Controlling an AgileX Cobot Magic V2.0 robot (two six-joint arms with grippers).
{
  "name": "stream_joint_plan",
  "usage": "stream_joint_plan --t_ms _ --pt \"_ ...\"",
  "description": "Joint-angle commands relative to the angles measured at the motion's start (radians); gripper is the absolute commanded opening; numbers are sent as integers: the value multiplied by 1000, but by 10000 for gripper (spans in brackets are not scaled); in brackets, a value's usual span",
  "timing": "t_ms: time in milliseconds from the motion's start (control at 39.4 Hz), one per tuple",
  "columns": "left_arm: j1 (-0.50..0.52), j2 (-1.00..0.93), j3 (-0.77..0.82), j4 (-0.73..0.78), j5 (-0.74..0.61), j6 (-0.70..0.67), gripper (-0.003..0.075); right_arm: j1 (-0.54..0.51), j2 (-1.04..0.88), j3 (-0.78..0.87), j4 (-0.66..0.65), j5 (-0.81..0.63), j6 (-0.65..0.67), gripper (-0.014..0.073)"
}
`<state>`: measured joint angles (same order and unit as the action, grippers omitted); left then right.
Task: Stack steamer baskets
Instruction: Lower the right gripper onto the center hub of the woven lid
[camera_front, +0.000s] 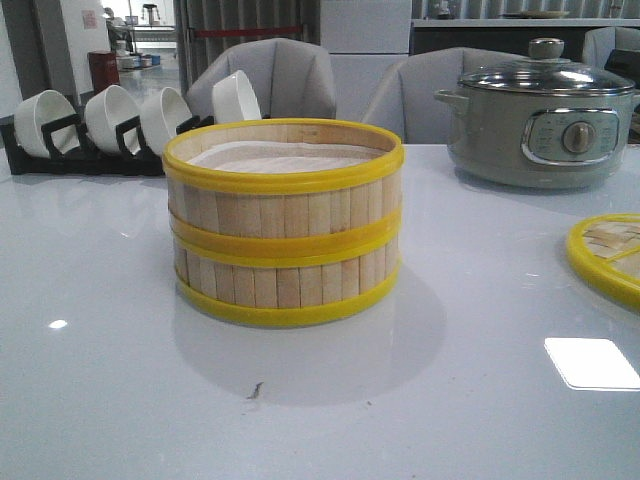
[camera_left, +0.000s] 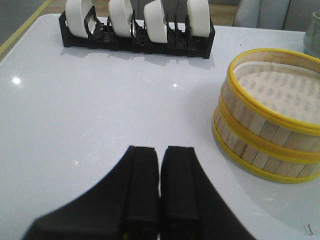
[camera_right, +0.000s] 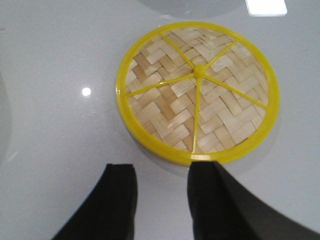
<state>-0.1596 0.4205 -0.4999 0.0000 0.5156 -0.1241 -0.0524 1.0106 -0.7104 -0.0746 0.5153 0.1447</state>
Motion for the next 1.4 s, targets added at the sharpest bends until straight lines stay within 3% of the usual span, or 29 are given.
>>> stream_joint_plan --t_ms 0,229,508,1371 --pt "1 5 -27 0 -76 -8 87 3 112 -121 -16 -66 -6 370" --pt "1 5 -27 0 -76 -8 87 -29 395 -350 -17 19 -6 370" --pt "1 5 -27 0 -76 -8 87 -91 587 -515 -17 88 -6 370" --pt "1 5 -27 0 -76 -8 87 -132 755 -548 -18 12 -6 370"
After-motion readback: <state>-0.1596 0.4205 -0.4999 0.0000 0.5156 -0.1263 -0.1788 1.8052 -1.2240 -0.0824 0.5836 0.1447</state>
